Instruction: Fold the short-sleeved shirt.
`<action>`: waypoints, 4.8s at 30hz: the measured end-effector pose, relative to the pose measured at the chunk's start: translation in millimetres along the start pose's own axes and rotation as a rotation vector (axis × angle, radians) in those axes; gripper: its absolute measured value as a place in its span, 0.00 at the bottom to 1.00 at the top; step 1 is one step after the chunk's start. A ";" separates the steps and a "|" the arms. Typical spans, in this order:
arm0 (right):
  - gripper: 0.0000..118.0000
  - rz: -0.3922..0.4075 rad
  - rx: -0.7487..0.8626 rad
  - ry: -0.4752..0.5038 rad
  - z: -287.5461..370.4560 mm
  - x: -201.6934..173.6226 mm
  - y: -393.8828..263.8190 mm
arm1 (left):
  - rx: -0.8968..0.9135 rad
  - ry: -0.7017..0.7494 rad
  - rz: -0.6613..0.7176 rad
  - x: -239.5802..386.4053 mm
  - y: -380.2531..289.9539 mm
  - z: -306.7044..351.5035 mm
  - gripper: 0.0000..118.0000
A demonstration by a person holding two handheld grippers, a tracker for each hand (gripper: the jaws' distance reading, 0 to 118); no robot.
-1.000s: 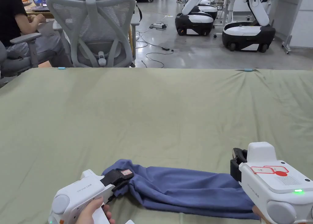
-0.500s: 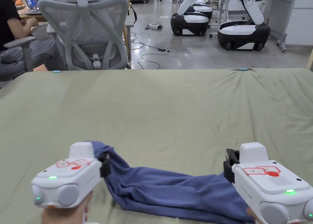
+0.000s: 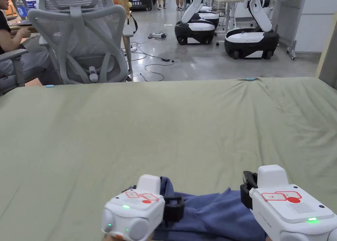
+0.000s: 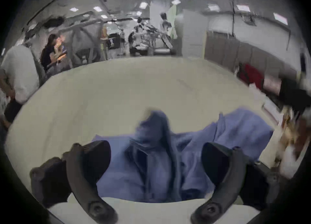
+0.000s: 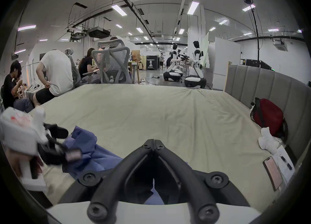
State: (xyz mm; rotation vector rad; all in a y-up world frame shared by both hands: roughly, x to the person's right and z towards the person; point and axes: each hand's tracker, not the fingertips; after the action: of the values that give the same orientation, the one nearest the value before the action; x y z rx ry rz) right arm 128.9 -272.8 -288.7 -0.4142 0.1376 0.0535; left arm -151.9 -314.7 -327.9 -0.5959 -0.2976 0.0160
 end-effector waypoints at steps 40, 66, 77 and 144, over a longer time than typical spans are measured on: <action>0.00 -0.037 -0.020 0.015 -0.8 -4.0 -9.9 | 0.023 -0.063 0.650 -106.1 -27.8 17.7 0.97; 0.00 -0.042 -0.042 -0.023 -2.6 16.3 -11.4 | 0.144 0.131 0.563 -131.7 -18.3 57.0 0.12; 0.00 -0.035 -0.042 -0.030 13.6 21.4 -20.1 | 0.021 0.204 -0.408 107.3 -4.0 -17.5 0.11; 0.00 0.043 -0.212 0.217 -62.1 -85.9 -2.6 | -0.117 -0.334 0.598 -96.2 -23.3 -8.0 0.29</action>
State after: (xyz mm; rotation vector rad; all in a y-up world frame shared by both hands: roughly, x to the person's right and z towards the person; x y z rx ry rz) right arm 36.6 -302.3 -331.6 -0.6288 0.3571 0.0657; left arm -243.4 -348.0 -347.4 -0.7822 -0.4361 0.6828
